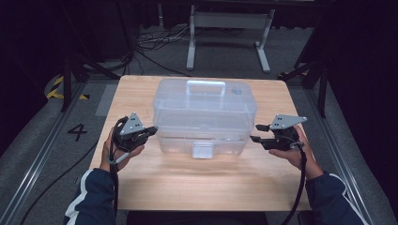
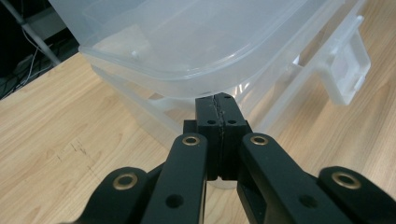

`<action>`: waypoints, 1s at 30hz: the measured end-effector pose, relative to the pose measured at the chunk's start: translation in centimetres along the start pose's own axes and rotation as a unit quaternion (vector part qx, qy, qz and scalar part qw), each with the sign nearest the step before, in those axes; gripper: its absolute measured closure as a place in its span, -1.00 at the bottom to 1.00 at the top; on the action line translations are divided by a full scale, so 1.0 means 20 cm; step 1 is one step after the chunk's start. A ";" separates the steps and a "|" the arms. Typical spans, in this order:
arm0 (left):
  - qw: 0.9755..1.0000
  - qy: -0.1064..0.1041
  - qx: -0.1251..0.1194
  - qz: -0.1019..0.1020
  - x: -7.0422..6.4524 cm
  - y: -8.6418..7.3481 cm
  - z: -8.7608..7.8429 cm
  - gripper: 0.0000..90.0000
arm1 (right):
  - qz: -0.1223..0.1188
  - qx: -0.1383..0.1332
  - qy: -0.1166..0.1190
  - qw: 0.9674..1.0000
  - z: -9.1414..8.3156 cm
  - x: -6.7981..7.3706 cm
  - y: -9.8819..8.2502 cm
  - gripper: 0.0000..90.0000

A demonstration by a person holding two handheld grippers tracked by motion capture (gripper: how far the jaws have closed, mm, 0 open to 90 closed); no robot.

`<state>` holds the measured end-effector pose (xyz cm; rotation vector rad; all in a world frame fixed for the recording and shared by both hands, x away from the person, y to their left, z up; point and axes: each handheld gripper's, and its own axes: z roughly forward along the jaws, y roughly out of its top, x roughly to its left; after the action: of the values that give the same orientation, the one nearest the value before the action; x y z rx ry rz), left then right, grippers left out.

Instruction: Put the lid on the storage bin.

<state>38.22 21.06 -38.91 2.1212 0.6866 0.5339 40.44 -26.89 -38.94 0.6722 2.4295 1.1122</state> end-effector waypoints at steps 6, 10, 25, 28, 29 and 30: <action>1.000 0.003 0.019 0.008 -0.02 -0.03 0.01 1.00 | 0.001 0.007 0.015 1.000 0.01 0.01 -0.02 0.06; 1.000 0.002 0.028 0.009 -0.03 -0.04 0.02 1.00 | -0.003 0.013 0.022 1.000 0.02 0.03 -0.02 0.02; 0.998 0.000 0.054 0.014 -0.05 -0.08 0.04 1.00 | 0.006 0.013 0.022 1.000 0.06 0.05 -0.03 -0.04; 0.999 -0.003 0.052 0.013 -0.05 -0.08 0.04 1.00 | 0.004 0.012 0.022 1.000 0.06 0.05 -0.03 -0.04; 0.999 -0.003 0.052 0.012 -0.05 -0.08 0.04 1.00 | 0.004 0.011 0.023 1.000 0.06 0.05 -0.03 -0.04; 0.999 -0.003 0.051 0.012 -0.05 -0.08 0.04 1.00 | 0.004 0.010 0.023 1.000 0.06 0.05 -0.03 -0.04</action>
<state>37.44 20.88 -40.79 2.2285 0.6983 0.5157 40.12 -26.01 -40.28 0.6698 2.4825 1.1187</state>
